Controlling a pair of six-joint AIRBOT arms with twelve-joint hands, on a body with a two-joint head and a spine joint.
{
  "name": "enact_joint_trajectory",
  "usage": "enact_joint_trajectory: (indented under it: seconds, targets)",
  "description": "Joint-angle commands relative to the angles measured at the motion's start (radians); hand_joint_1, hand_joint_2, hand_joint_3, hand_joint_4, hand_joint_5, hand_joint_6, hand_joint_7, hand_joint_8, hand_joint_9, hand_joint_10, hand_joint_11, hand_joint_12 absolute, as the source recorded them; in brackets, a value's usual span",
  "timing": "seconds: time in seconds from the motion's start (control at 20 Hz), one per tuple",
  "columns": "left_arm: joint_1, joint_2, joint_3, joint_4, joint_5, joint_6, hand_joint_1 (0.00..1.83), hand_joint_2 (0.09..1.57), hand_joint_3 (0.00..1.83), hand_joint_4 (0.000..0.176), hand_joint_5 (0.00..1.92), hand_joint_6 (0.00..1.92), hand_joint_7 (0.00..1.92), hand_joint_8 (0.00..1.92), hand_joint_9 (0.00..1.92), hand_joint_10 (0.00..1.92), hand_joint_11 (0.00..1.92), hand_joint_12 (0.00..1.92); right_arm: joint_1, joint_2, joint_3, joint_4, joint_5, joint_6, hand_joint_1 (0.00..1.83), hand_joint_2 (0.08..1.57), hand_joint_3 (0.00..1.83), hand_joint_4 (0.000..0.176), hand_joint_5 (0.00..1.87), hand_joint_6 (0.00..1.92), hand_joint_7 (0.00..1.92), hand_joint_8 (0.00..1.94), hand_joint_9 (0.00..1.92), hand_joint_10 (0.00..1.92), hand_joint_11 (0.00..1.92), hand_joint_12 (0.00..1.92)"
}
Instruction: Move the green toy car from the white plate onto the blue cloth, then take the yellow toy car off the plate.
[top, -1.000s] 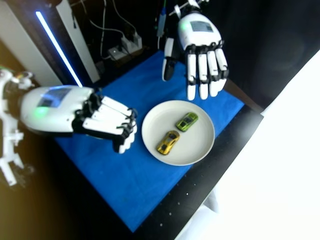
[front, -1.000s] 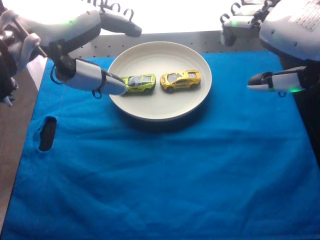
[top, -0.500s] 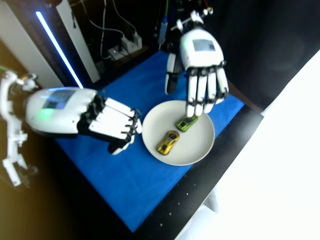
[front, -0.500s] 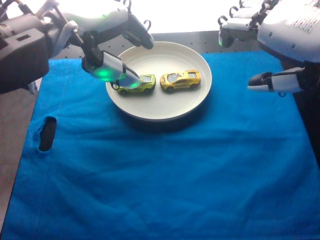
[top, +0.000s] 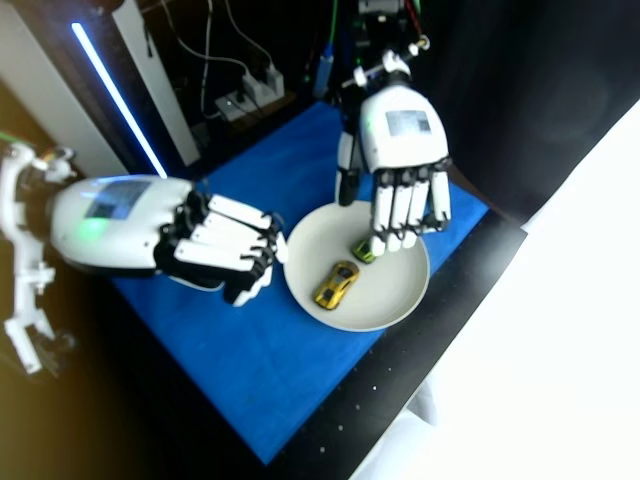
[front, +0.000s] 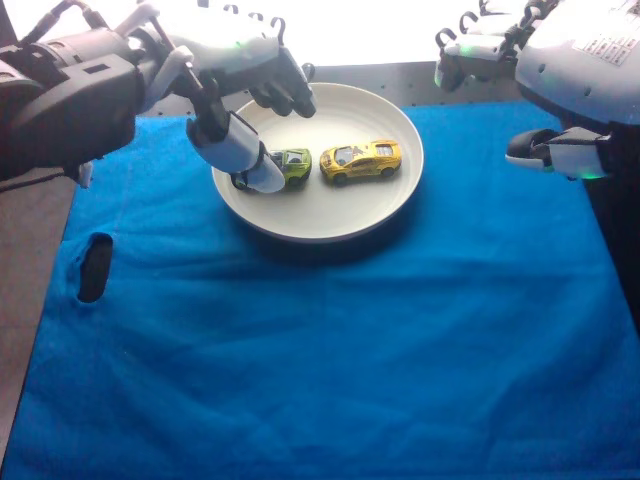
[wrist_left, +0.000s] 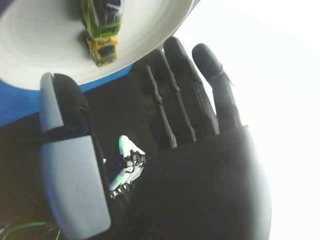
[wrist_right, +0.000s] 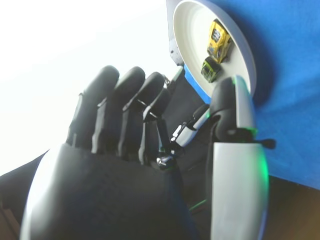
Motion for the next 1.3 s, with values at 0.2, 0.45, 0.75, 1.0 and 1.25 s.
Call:
enact_joint_trajectory:
  seconds: [0.2,0.45,0.75,1.0,1.25]
  targets:
    - [-0.008,-0.025,0.029,-0.008,-0.084,0.002,0.98,0.94,0.0,0.0,0.68,0.0,0.75,0.0,0.59,0.4,0.18,1.41,0.018,-0.003,0.001,0.007,0.119,-0.006,1.26,0.94,0.05,0.0,0.44,0.83,0.52,1.06,0.4,1.42,0.22,1.92]
    - [0.006,-0.044,0.059,-0.023,-0.06,0.002,0.99,0.96,0.0,0.0,0.67,0.0,0.72,0.0,0.6,0.3,0.16,1.38,0.018,-0.003,0.001,0.007,0.119,-0.006,1.24,0.97,0.1,0.0,0.39,0.93,0.46,1.17,0.39,1.49,0.28,1.92]
    - [0.023,-0.056,0.074,-0.033,-0.046,0.003,1.02,0.96,0.0,0.0,0.69,0.01,0.74,0.01,0.6,0.33,0.11,1.46,0.018,-0.003,0.0,0.007,0.119,-0.006,1.26,0.97,0.11,0.0,0.38,0.94,0.48,1.1,0.39,1.39,0.31,1.88]
    - [0.029,-0.069,0.095,-0.046,-0.036,0.003,1.05,0.97,0.0,0.0,0.72,0.0,0.8,0.01,0.56,0.52,0.16,1.41,0.018,-0.003,-0.003,0.007,0.119,-0.006,1.27,0.96,0.14,0.0,0.42,0.89,0.52,1.04,0.41,1.34,0.26,1.86]
    - [0.037,-0.079,0.109,-0.057,-0.029,0.003,1.04,1.0,0.0,0.0,0.71,0.0,0.81,0.01,0.56,0.59,0.21,1.38,0.018,-0.003,-0.004,0.007,0.119,-0.006,1.3,0.85,0.35,0.0,0.46,0.82,0.54,0.94,0.4,1.3,0.22,1.85]
